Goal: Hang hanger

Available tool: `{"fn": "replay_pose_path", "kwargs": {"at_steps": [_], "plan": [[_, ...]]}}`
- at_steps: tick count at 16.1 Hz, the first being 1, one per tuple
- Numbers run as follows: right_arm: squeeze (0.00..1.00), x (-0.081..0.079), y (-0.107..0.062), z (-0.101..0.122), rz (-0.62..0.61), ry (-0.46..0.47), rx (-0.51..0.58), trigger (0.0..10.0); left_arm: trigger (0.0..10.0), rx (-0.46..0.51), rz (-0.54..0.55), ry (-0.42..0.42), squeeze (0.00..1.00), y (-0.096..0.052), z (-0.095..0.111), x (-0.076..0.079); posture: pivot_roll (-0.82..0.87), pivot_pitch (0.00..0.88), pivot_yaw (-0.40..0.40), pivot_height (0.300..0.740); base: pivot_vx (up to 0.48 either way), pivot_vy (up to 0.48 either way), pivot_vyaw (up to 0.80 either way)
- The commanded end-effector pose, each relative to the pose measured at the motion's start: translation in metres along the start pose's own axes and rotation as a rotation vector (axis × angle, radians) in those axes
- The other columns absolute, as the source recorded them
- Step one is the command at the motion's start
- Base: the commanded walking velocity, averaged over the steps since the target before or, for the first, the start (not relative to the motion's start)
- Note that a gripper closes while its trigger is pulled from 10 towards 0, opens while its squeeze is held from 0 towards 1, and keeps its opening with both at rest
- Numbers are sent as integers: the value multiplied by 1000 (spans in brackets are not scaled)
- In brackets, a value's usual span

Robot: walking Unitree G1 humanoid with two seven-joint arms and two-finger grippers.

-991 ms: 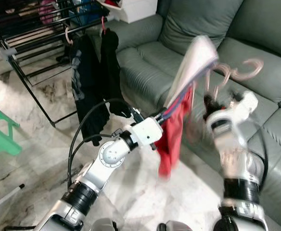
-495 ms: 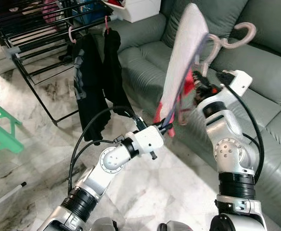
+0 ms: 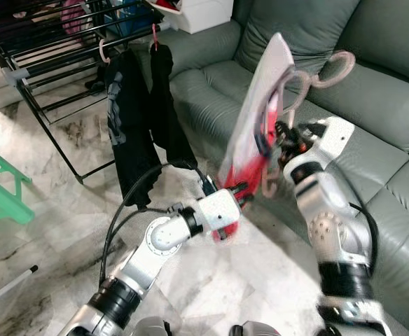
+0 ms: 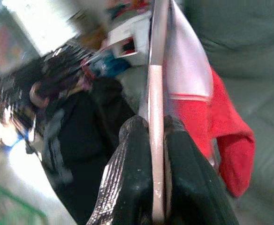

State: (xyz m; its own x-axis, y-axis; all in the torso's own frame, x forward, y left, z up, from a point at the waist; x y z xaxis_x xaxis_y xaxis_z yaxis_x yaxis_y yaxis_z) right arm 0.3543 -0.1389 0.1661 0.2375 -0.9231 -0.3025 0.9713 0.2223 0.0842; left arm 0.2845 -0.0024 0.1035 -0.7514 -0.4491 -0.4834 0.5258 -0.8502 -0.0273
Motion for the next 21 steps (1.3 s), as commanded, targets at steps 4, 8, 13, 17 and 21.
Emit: {"fn": "replay_pose_path", "kwargs": {"at_steps": [4,8,13,17,21], "plan": [[0,-47,-15,6,308,-153,37,10000,10000,-8,-16,13,1000,-1,1,-5,-57,20,19,740,0,0,0],[0,-42,-41,-18,418,-364,-47,10000,10000,-51,38,36,1000,-22,-11,-22,-52,20,24,740,0,0,0],[0,-23,-58,-35,424,-435,-121,10000,10000,-159,221,92,1000,-55,-30,-68,-40,22,25,740,0,0,0],[0,-24,-64,-46,448,-450,-148,10000,10000,-161,337,44,741,-54,-27,-99,-40,20,23,740,0,0,0],[0,-39,-78,-53,614,-409,-193,10000,10000,-130,444,-217,0,-51,-30,-112,-47,23,25,740,0,0,0]]}}
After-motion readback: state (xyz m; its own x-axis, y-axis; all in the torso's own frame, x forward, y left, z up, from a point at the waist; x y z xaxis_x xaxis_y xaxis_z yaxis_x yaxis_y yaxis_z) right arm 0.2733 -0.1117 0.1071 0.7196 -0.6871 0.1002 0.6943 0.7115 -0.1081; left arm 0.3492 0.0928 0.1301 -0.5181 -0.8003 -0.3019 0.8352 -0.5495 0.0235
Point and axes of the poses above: a point about 5 cm out from each wrist's last joint towards the gripper, its own y axis pointing out of the wrist towards the gripper, its own z axis along the axis of the wrist's last joint, x = y × z, the point moved 4 cm from there along y, pointing out of the wrist towards the gripper
